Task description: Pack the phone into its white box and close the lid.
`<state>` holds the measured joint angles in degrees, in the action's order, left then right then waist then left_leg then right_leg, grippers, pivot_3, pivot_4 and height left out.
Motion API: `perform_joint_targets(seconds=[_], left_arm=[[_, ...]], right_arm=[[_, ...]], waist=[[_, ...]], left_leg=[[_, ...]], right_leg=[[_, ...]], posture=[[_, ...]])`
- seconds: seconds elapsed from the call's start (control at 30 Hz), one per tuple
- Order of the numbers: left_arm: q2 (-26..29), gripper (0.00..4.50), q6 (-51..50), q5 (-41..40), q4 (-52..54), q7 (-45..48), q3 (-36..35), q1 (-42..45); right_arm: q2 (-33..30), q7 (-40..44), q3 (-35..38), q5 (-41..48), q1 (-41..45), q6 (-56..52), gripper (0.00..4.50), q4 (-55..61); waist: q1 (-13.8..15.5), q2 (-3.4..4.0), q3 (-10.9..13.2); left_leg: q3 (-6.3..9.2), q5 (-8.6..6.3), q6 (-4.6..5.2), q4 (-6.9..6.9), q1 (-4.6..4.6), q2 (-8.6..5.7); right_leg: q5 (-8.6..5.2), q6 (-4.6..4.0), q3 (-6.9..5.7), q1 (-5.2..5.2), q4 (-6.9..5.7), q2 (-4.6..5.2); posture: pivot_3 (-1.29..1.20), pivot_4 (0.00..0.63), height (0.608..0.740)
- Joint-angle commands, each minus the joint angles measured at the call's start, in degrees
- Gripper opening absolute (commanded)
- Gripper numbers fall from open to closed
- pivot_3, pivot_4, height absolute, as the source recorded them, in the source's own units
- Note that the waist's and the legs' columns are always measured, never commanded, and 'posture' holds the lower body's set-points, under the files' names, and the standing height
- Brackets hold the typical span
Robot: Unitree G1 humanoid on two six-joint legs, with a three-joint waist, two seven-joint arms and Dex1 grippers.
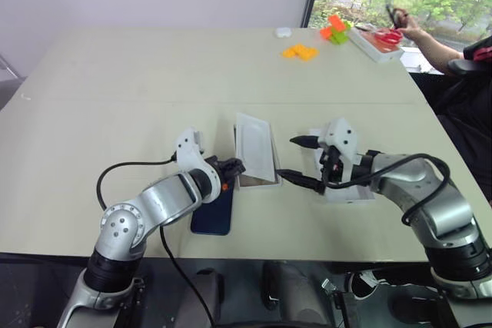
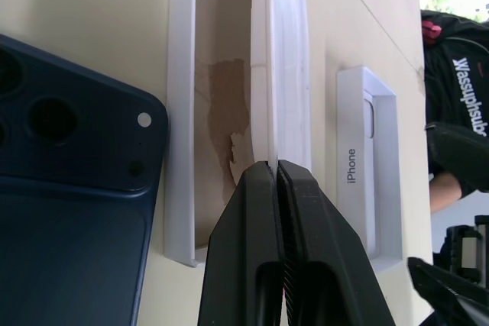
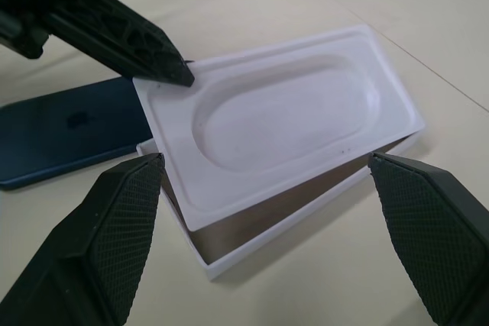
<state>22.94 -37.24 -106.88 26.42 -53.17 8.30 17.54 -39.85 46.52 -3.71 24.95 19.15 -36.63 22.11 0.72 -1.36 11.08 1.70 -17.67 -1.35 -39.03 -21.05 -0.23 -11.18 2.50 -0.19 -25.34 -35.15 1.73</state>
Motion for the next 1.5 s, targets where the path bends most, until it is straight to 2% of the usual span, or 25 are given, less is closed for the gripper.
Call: perform_joint_targets(seconds=[0.03,0.13,0.33,0.5,0.7,0.77,0.8,0.87,0.9,1.0,1.03,1.2,1.3,1.5], left_arm=[[-0.24,0.02,-0.32,-0.55,0.52,0.71,0.29,0.63],[0.03,0.95,-0.51,-0.78,0.69,0.45,0.42,0.66],[1.07,3.89,-0.64,-1.53,1.23,-0.08,-0.1,0.49],[4.82,3.89,-1.94,-5.82,4.56,3.08,-2.12,-0.59],[17.3,3.89,-5.37,-4.77,8.51,19.14,-13.27,-4.72],[24.19,3.95,-7.45,4.83,7.88,27.57,-17.65,-6.67],[29.53,3.95,-7.65,14.72,8.17,33.82,-19.13,-8.73],[36.98,3.95,-6.77,28.37,8.52,45.81,-20.39,-13.44],[38.45,3.95,-4.95,32.69,8.68,51.27,-20.93,-15.91],[38.23,3.95,1.89,43.59,10.06,63.97,-22.43,-22.09],[38.4,3.95,3.27,46.65,10.6,67.63,-22.39,-23.82],[38.25,3.95,8.6,58.91,10.03,81.36,-21.58,-31.1],[36.13,3.95,10.7,61.69,9.79,86.39,-22.24,-33.03],[31.55,3.95,11.49,62.67,11.55,91.14,-23.94,-33.72]], right_arm=[[-0.52,0.33,1.65,-0.18,0.25,1.47,4.5,0.35],[-0.37,0.44,1.53,-0.28,0.34,1.79,4.5,0.3],[-0.09,0.84,1.31,-0.51,0.66,2.32,4.5,-0.06],[0.21,1.07,1.02,-0.75,1.13,2.54,4.5,-0.52],[1.09,0.08,-1.27,-3.31,3.86,2.15,4.5,-2.55],[2.59,-0.87,-2.35,-3.31,5.99,0.1,3.93,-3.55],[3.43,-1.38,-3.46,-3.58,7.4,-1.38,3.58,-4.14],[4.8,-2.66,-6.17,-5.51,10.15,-3.7,2.67,-5.63],[5.49,-3.41,-7.26,-6.39,11.38,-4.75,2.05,-6.45],[7.01,-4.74,-10.14,-9.07,13.93,-5.41,0.44,-8.06],[7.38,-5.03,-11.36,-10.33,14.68,-4.8,0.05,-8.57],[9.19,-5.93,-19.53,-18.57,20.44,-3.67,0.05,-13.47],[11.93,-6.33,-20.87,-20.23,23.76,-5.28,0.05,-18.55],[12.93,-2.8,-24.17,-23.43,26.36,-4.58,0.05,-24.15]], waist=[[0.0,0.0,0.0],[0.02,0.0,0.0],[0.0,0.0,0.0],[-0.06,0.0,0.01],[-0.25,0.03,0.05],[-0.36,0.01,0.07],[-0.48,0.03,0.1],[-1.46,0.09,0.16],[-1.47,0.24,0.19],[-1.31,0.28,0.21],[-1.26,0.25,0.23],[-1.68,0.25,0.23],[-1.84,0.24,0.23],[-1.59,0.24,0.23]], left_leg=[[0.0,0.0,0.0,0.0,0.0,0.0],[0.01,0.0,0.0,0.0,-0.01,0.0],[0.01,0.0,0.0,0.0,-0.01,0.01],[0.01,0.0,0.0,0.0,-0.01,0.02],[0.0,0.01,-0.01,0.01,-0.01,0.06],[0.0,0.0,-0.01,0.02,0.02,0.07],[-0.04,0.0,-0.01,0.03,0.01,0.06],[-0.08,0.0,-0.01,0.09,-0.04,0.07],[-0.09,0.01,-0.01,0.16,-0.05,0.06],[-0.12,0.0,-0.01,0.23,-0.22,0.06],[-0.13,0.0,-0.01,0.23,-0.37,0.07],[-0.22,0.0,-0.01,0.23,-0.79,0.06],[-0.26,0.0,0.0,0.23,-0.79,0.11],[-0.18,0.01,0.01,0.21,-0.79,0.18]], right_leg=[[0.0,0.0,0.0,0.0,0.0,0.0],[0.0,0.0,0.0,0.0,0.01,0.0],[0.0,-0.01,0.0,0.0,0.01,0.0],[-0.01,0.0,0.0,-0.01,0.01,0.0],[-0.03,-0.01,-0.03,-0.07,-0.01,-0.08],[-0.05,0.0,-0.05,-0.07,-0.01,-0.1],[-0.05,0.0,-0.05,-0.08,0.01,-0.13],[-0.05,-0.01,-0.04,-0.17,0.02,-0.19],[-0.05,-0.01,-0.03,-0.22,0.04,-0.17],[-0.05,-0.02,-0.02,-0.37,0.1,-0.06],[-0.05,-0.03,-0.02,-0.52,0.13,-0.05],[0.08,-0.21,0.05,-1.03,0.1,0.01],[0.09,-0.21,0.05,-1.1,0.04,-0.06],[0.1,-0.21,0.03,-1.08,-0.02,-0.08]], posture=[[0.0,0.15,0.73],[0.0,0.15,0.73],[0.0,0.15,0.73],[0.0,0.15,0.73],[0.0,0.15,0.73],[0.0,0.15,0.73],[0.0,0.15,0.73],[0.0,0.15,0.73],[0.0,0.15,0.73],[0.0,0.15,0.73],[0.0,0.15,0.73],[0.0,0.15,0.73],[0.0,0.15,0.73],[0.0,0.15,0.73]])
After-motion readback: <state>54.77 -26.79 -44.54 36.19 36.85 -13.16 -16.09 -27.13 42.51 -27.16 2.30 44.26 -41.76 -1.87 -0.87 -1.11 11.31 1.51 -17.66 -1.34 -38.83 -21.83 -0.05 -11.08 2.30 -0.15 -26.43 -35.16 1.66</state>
